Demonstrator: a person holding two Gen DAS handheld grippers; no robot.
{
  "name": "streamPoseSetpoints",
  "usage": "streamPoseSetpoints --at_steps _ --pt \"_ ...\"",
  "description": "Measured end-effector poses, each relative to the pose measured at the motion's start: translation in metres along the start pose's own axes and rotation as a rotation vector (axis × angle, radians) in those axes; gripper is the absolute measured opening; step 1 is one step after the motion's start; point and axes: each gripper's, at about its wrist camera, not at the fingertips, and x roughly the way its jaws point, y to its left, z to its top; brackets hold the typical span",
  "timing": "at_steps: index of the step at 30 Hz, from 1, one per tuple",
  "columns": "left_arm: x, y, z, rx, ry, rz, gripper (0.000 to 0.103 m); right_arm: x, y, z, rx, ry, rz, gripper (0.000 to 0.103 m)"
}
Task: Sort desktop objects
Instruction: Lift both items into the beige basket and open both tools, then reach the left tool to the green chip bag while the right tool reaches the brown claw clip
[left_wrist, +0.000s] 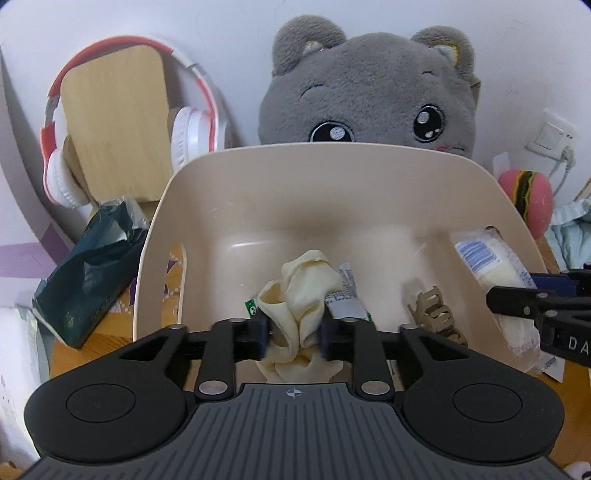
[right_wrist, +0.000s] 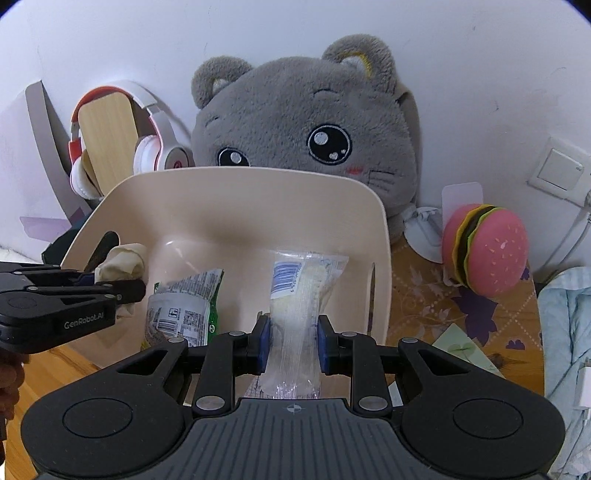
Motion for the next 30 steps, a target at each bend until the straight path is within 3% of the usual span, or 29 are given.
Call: streamPoseSetpoints --at_steps 1,3,4,5,7,12,15,18,30 --pt "0.000 0.000 -0.001 0.003 -0.001 0.006 0.047 0.002 0.001 0.000 -0.009 0.004 0.006 0.025" --pt "-0.001 -0.001 -0.002 0.008 -0.019 0.019 0.086 0.006 0.001 -0.001 -0.013 0.011 0.007 0.030" --pt "-0.003 0.000 -0.003 0.009 -0.033 0.026 0.091 0.007 0.001 -0.001 -0.016 0.015 0.008 0.038" --pt "-0.004 0.000 -0.004 0.006 -0.047 0.032 0.091 0.009 0.000 -0.001 -0.013 0.016 0.007 0.040" --pt "-0.007 0.003 -0.004 -0.005 -0.060 0.034 0.092 0.009 -0.001 -0.002 -0.010 0.016 0.016 0.061" --pt "-0.010 0.008 -0.004 -0.019 -0.069 0.034 0.094 0.006 -0.002 -0.002 -0.011 -0.006 0.011 0.079" --pt "-0.012 0.012 -0.006 -0.018 -0.070 0.034 0.094 0.002 -0.003 -0.001 -0.010 -0.014 0.025 0.081" --pt "-0.017 0.015 -0.007 -0.016 -0.075 0.025 0.094 -0.004 -0.002 -0.002 -0.013 -0.026 0.025 0.090" --pt "-0.049 0.026 -0.014 0.023 -0.116 -0.021 0.094 -0.038 0.001 -0.007 -0.020 -0.092 0.049 0.099"
